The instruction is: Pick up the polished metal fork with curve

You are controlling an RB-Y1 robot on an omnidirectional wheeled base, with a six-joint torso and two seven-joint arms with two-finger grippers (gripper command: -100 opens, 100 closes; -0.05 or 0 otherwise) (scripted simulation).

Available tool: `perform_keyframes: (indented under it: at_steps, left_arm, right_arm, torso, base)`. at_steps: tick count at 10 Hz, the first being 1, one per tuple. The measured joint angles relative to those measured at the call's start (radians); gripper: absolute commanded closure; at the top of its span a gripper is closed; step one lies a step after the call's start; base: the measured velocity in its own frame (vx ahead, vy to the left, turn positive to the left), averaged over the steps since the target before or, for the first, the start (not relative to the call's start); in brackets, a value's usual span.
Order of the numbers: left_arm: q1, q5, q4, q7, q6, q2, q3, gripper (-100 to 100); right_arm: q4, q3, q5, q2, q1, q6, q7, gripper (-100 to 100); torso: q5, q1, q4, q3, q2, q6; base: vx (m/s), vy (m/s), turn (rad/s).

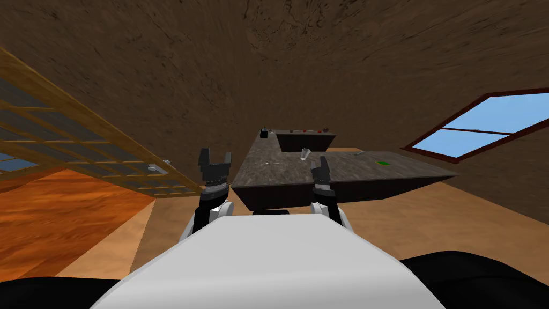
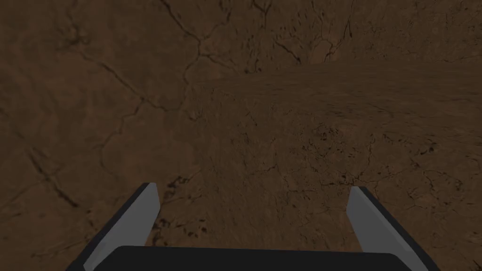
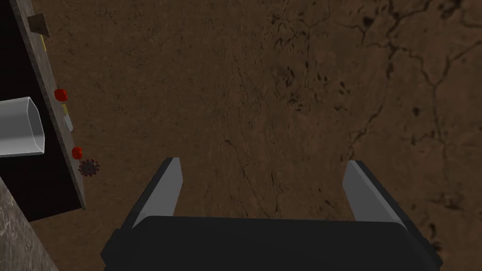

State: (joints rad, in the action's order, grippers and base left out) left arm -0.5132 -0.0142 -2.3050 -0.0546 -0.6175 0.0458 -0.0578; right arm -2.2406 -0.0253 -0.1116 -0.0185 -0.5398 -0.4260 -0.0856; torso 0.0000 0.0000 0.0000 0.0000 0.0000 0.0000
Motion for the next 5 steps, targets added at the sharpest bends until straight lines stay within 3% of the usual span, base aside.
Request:
perform_keyframes:
  at_steps: [4,5]
  left_arm:
    - [0.000,0.000,0.000,0.000,0.000,0.000,0.000,0]
    - [0.000,0.000,0.000,0.000,0.000,0.000,0.000,0]
  right_arm:
    - [0.052,-0.064,-0.076,-0.107,-0.021,-0.016,0.001,-100]
    - [0.091,-0.085,-0.102,-0.132,-0.019,-0.031,0.004,-100]
  torso:
    - [-0.001,-0.003,0.001,0.002,0.003,0.000]
    - [-0.001,-0.003,0.001,0.002,0.003,-0.001]
  base:
    - [-0.046,-0.032,0.249]
    - [-0.027,-0.027,0.108]
